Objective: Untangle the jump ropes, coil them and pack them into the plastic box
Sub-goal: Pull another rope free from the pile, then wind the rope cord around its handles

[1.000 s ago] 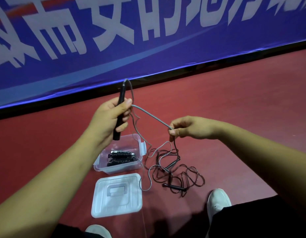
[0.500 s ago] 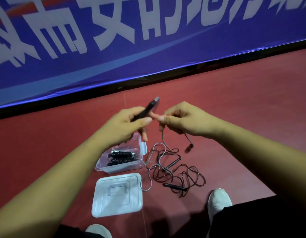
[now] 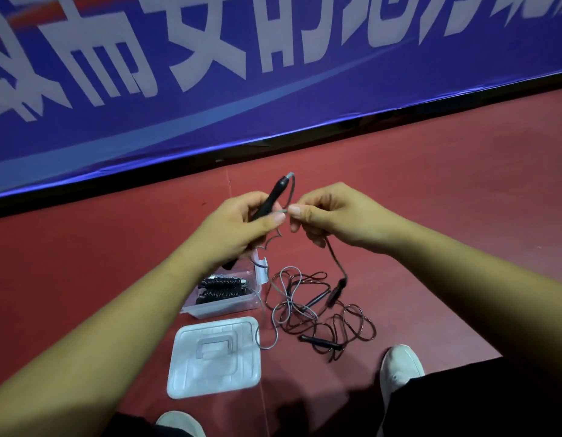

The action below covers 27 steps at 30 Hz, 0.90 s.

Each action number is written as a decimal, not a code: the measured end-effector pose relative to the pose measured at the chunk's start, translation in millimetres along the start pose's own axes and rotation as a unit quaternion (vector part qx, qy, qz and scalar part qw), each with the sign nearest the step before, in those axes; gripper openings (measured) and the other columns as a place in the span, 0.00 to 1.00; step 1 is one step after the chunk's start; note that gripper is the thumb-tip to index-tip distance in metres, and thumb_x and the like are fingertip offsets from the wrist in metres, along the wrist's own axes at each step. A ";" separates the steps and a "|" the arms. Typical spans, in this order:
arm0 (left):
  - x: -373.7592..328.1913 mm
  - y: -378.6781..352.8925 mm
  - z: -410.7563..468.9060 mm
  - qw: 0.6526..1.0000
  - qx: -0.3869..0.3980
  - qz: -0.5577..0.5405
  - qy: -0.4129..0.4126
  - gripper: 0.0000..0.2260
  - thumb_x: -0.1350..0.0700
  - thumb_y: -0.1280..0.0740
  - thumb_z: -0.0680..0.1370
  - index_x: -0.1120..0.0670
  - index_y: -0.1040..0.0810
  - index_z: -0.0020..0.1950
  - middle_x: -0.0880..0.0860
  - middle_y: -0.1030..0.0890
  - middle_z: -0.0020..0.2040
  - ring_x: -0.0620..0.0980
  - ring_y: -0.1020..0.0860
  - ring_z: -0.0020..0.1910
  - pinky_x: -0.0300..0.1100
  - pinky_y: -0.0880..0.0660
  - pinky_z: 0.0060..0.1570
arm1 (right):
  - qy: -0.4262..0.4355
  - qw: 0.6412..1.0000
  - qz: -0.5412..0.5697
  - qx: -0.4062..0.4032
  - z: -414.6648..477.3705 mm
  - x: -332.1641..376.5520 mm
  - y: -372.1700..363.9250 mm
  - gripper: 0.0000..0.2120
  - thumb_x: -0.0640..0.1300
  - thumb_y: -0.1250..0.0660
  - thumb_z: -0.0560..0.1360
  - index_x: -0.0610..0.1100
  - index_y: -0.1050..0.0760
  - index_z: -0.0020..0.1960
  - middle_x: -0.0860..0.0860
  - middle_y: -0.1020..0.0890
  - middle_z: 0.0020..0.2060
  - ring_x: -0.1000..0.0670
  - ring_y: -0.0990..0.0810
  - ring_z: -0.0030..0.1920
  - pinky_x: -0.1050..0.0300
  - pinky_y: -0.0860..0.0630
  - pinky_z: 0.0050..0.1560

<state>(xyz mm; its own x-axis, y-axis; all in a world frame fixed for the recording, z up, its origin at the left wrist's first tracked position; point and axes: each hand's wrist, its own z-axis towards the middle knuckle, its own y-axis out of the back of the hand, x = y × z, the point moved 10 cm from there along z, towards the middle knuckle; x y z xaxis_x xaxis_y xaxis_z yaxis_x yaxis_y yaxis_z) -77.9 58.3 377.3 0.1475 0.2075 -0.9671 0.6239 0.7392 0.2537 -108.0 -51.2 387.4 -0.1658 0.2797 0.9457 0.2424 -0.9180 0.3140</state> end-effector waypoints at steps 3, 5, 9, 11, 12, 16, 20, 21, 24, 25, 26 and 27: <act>-5.8 22.3 0.8 0.985 -0.053 -0.163 0.000 0.06 0.59 0.33 0.77 0.55 0.29 0.43 0.49 0.33 0.29 0.43 0.39 0.22 0.32 0.44 0.17 | -0.068 0.984 -0.155 0.051 -2.7 -31.7 2.6 0.12 0.46 0.33 0.79 0.39 0.21 0.42 0.40 0.19 0.34 0.49 0.22 0.30 0.59 0.26 0.37; -6.8 42.7 1.3 0.961 -0.090 -0.261 -0.001 0.05 0.59 0.36 0.77 0.54 0.31 0.42 0.49 0.33 0.31 0.42 0.38 0.24 0.32 0.45 0.16 | -0.144 0.946 -0.274 0.099 -9.1 -67.7 8.7 0.12 0.47 0.33 0.79 0.40 0.20 0.43 0.48 0.20 0.30 0.47 0.24 0.30 0.55 0.28 0.36; -0.4 69.2 -0.8 0.971 -0.154 -0.180 0.006 0.08 0.63 0.39 0.81 0.55 0.29 0.43 0.50 0.28 0.34 0.44 0.34 0.24 0.32 0.43 0.17 | -0.191 0.950 -0.232 0.088 -16.7 -90.5 21.4 0.08 0.43 0.36 0.81 0.41 0.21 0.47 0.57 0.17 0.32 0.56 0.19 0.37 0.60 0.28 0.43; 9.8 79.1 -1.0 0.970 -0.202 -0.132 0.026 0.07 0.63 0.39 0.82 0.55 0.27 0.46 0.52 0.23 0.39 0.44 0.29 0.24 0.32 0.41 0.17 | -0.182 0.973 -0.135 0.048 -13.6 -83.6 22.0 0.08 0.42 0.38 0.82 0.36 0.26 0.49 0.51 0.20 0.34 0.48 0.16 0.39 0.55 0.22 0.44; 14.4 83.9 -1.1 0.969 -0.223 -0.103 0.037 0.05 0.62 0.39 0.83 0.55 0.26 0.48 0.53 0.21 0.42 0.44 0.26 0.24 0.32 0.40 0.17 | -0.177 0.981 -0.080 0.023 -12.0 -78.3 21.1 0.09 0.41 0.39 0.82 0.35 0.28 0.49 0.48 0.23 0.33 0.44 0.17 0.36 0.51 0.20 0.43; 28.8 92.5 -2.2 0.960 -0.269 -0.017 0.069 0.07 0.58 0.38 0.83 0.56 0.23 0.58 0.52 0.25 0.39 0.45 0.23 0.26 0.32 0.37 0.20 | -0.171 0.977 0.117 -0.043 -5.5 -59.1 9.1 0.09 0.42 0.42 0.83 0.39 0.32 0.47 0.47 0.29 0.30 0.45 0.26 0.31 0.49 0.23 0.39; 36.4 67.3 -2.6 0.968 -0.216 -0.093 0.089 0.09 0.53 0.38 0.83 0.49 0.21 0.60 0.52 0.23 0.33 0.47 0.25 0.23 0.33 0.32 0.21 | -0.166 0.966 0.181 -0.078 -1.2 -52.8 6.3 0.08 0.42 0.37 0.81 0.44 0.25 0.43 0.51 0.24 0.33 0.51 0.25 0.37 0.56 0.31 0.42; 37.5 58.4 -1.6 0.970 -0.189 -0.114 0.098 0.10 0.52 0.38 0.83 0.48 0.22 0.61 0.52 0.25 0.30 0.47 0.27 0.22 0.33 0.33 0.21 | -0.160 0.967 0.177 -0.087 -1.0 -50.1 8.1 0.08 0.42 0.36 0.80 0.45 0.22 0.43 0.53 0.25 0.32 0.54 0.28 0.35 0.59 0.33 0.39; 38.1 30.6 -0.9 0.969 -0.109 -0.189 0.117 0.11 0.54 0.41 0.84 0.55 0.24 0.62 0.52 0.33 0.28 0.47 0.35 0.22 0.34 0.41 0.21 | -0.156 0.940 0.284 -0.104 0.4 -45.8 8.0 0.07 0.38 0.37 0.80 0.41 0.22 0.45 0.51 0.24 0.31 0.53 0.31 0.29 0.61 0.32 0.33; 37.7 23.9 -1.0 0.966 -0.095 -0.207 0.120 0.11 0.56 0.42 0.83 0.58 0.24 0.61 0.52 0.33 0.29 0.47 0.34 0.22 0.34 0.42 0.21 | -0.153 0.932 0.308 -0.114 0.8 -44.9 9.2 0.07 0.38 0.38 0.80 0.40 0.22 0.45 0.48 0.25 0.34 0.53 0.31 0.29 0.60 0.31 0.31; 36.0 18.3 -1.3 0.965 -0.085 -0.216 0.119 0.10 0.59 0.42 0.83 0.61 0.25 0.58 0.53 0.32 0.29 0.48 0.33 0.23 0.36 0.40 0.22 | -0.153 0.930 0.312 -0.123 0.9 -44.8 10.4 0.07 0.38 0.38 0.81 0.40 0.23 0.46 0.46 0.26 0.35 0.52 0.31 0.28 0.60 0.31 0.30; 34.5 13.5 -1.5 0.967 -0.077 -0.212 0.117 0.09 0.60 0.43 0.83 0.63 0.25 0.55 0.54 0.30 0.30 0.50 0.30 0.25 0.36 0.36 0.23 | -0.152 0.930 0.310 -0.126 1.1 -44.6 11.0 0.08 0.39 0.38 0.81 0.40 0.23 0.46 0.46 0.27 0.34 0.52 0.31 0.28 0.60 0.31 0.29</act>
<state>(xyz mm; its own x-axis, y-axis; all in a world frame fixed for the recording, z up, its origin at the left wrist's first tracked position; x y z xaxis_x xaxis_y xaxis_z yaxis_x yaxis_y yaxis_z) -65.5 76.4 347.4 -0.2864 -0.0090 -0.9581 0.4665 0.8721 -0.1476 -96.9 -73.5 348.8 0.2192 -0.2944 0.9302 -0.0363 -0.9552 -0.2937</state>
